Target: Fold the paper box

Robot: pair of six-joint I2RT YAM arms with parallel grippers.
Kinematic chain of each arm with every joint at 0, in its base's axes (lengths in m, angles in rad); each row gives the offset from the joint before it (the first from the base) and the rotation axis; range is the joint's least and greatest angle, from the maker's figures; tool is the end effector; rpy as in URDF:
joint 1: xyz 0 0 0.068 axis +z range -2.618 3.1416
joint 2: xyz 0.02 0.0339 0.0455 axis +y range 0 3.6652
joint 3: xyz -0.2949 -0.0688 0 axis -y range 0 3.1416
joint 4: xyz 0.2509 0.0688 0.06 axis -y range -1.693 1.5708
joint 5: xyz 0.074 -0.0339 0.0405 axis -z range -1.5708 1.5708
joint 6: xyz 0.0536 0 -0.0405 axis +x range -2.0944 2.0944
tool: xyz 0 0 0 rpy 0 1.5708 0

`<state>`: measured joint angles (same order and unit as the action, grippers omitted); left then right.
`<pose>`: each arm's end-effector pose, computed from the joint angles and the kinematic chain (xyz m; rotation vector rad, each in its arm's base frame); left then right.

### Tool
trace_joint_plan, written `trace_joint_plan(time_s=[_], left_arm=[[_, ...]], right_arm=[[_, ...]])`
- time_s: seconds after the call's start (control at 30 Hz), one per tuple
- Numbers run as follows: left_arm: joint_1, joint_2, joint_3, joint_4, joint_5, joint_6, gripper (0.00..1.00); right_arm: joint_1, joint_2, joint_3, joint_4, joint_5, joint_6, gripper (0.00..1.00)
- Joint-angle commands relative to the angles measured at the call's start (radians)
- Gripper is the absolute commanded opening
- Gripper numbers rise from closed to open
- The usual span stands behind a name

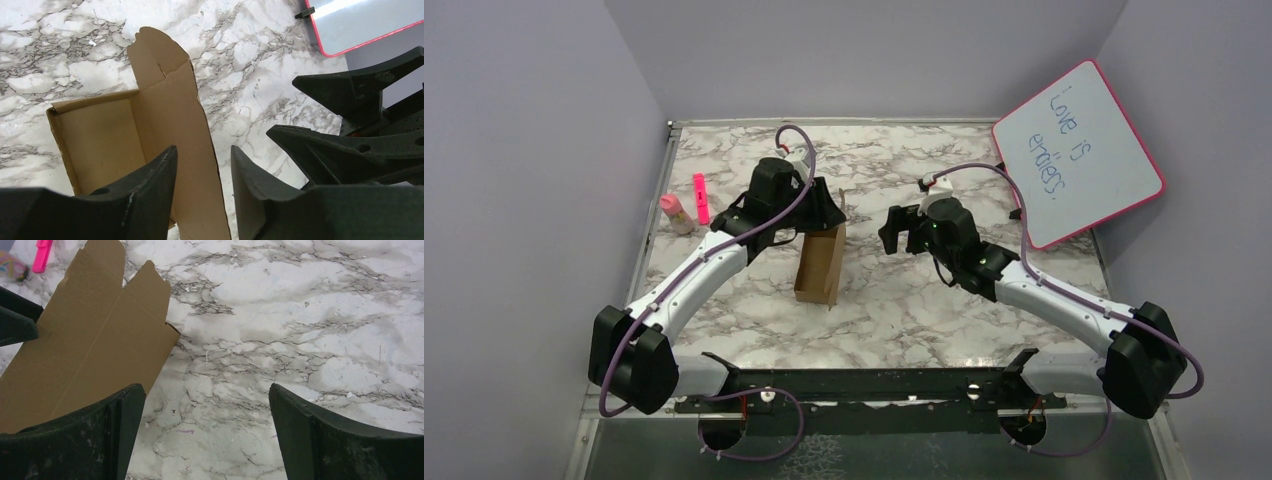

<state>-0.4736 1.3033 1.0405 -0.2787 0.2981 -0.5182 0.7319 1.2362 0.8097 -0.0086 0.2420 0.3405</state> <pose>0.2662 -0.1541 0.3261 0.1385 2.2157 -0.8874 0.2248 0.1847 0.2898 -0.2384 2.0063 0.4459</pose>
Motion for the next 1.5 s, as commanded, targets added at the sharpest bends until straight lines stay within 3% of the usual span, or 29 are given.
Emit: trace_joint_plan(time_s=[0.0,0.4,0.7,1.2,1.47], left_arm=[[-0.004,-0.009,0.007,0.02,-0.03,0.021,0.42],[0.059,-0.021,-0.062,0.003,-0.084,0.055,0.22],[0.108,-0.04,-0.102,-0.04,-0.166,0.098,0.19],[0.153,0.012,-0.16,-0.061,-0.287,0.102,0.34],[0.179,0.0,-0.265,0.041,-0.249,0.026,0.47]], right_arm=[[0.0,-0.012,-0.02,0.052,-0.008,0.014,1.0],[0.0,0.04,-0.021,0.083,-0.086,0.017,1.0],[0.0,0.098,-0.019,0.122,-0.154,0.026,1.0],[0.0,0.271,0.012,0.261,-0.367,0.152,0.97],[0.0,0.409,0.055,0.334,-0.477,0.206,0.93]])
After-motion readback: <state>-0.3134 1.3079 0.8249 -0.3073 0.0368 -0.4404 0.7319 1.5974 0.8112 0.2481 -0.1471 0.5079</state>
